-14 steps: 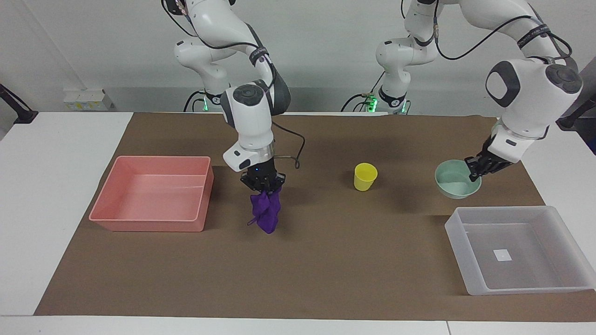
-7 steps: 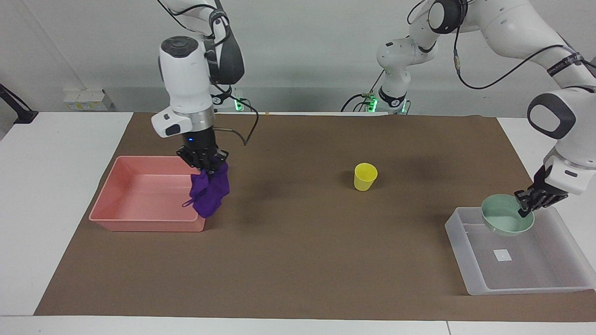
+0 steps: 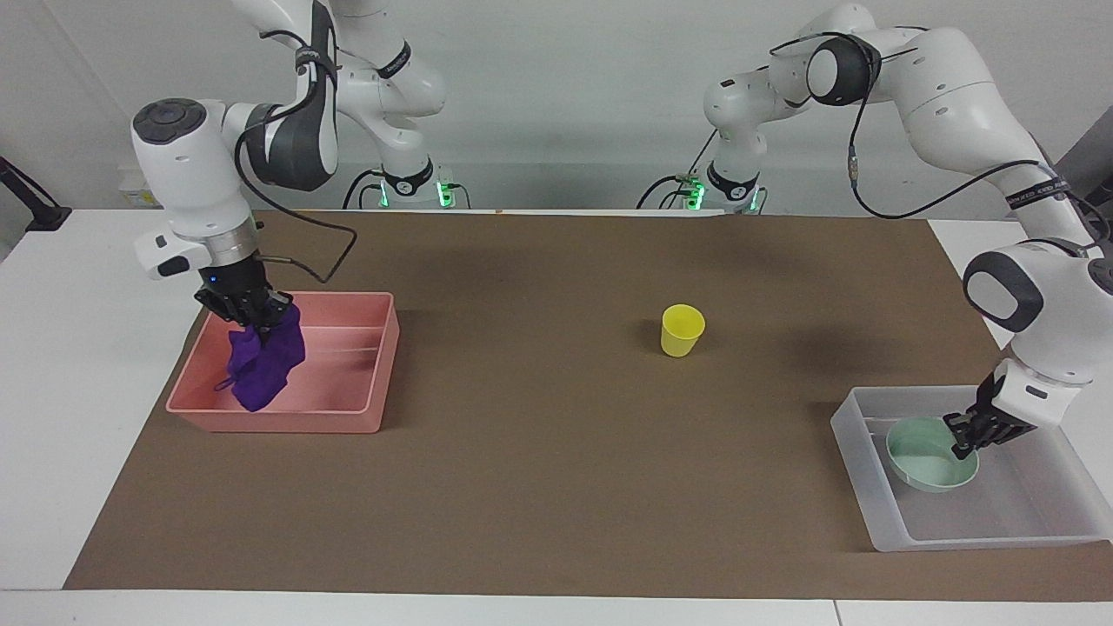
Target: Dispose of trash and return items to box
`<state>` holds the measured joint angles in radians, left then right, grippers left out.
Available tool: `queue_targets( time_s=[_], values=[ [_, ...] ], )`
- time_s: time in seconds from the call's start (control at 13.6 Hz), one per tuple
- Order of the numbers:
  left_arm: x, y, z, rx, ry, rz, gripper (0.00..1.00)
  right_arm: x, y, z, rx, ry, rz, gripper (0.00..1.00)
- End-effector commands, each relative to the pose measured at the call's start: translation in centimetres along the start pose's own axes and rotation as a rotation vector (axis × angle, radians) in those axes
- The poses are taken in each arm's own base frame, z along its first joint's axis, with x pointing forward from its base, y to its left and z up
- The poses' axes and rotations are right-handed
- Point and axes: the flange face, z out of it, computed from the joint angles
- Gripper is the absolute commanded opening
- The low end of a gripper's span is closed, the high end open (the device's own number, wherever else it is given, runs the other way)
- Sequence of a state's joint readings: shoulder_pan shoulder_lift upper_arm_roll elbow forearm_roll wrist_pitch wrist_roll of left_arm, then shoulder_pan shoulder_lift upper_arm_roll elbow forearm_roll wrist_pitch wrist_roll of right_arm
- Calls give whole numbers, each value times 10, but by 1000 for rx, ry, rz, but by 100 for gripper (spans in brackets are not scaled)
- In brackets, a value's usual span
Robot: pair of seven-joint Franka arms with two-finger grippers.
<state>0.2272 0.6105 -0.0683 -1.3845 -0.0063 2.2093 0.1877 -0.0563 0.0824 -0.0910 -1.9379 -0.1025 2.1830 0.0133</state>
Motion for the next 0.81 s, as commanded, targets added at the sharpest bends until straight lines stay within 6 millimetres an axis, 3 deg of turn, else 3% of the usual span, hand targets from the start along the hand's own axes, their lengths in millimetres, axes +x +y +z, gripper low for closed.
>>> queue_targets(
  time_s=[0.0,0.07,0.29,0.37,0.52,0.59,0.74],
  values=[
    [-9,10,11,5,14,19,52,-22,-7,47,12,-15,-28,0],
    [-13,10,17,5,8,22,100,-25,-9,65,15,-9,-32,0],
    [-13,12,14,4,0,26,100,-28,-15,98,28,-23,-23,0],
    [-12,10,9,5,-1,23,100,-33,-17,106,47,-30,-6,5],
    [-15,3,2,-48,-92,-7,100,-37,-19,111,51,-22,-4,74],
    [-7,0,-17,-73,-109,-22,100,-36,-19,110,51,-21,-6,100],
    [-7,12,-32,-86,-155,-11,100,-32,-29,105,53,-11,3,100]
  ],
)
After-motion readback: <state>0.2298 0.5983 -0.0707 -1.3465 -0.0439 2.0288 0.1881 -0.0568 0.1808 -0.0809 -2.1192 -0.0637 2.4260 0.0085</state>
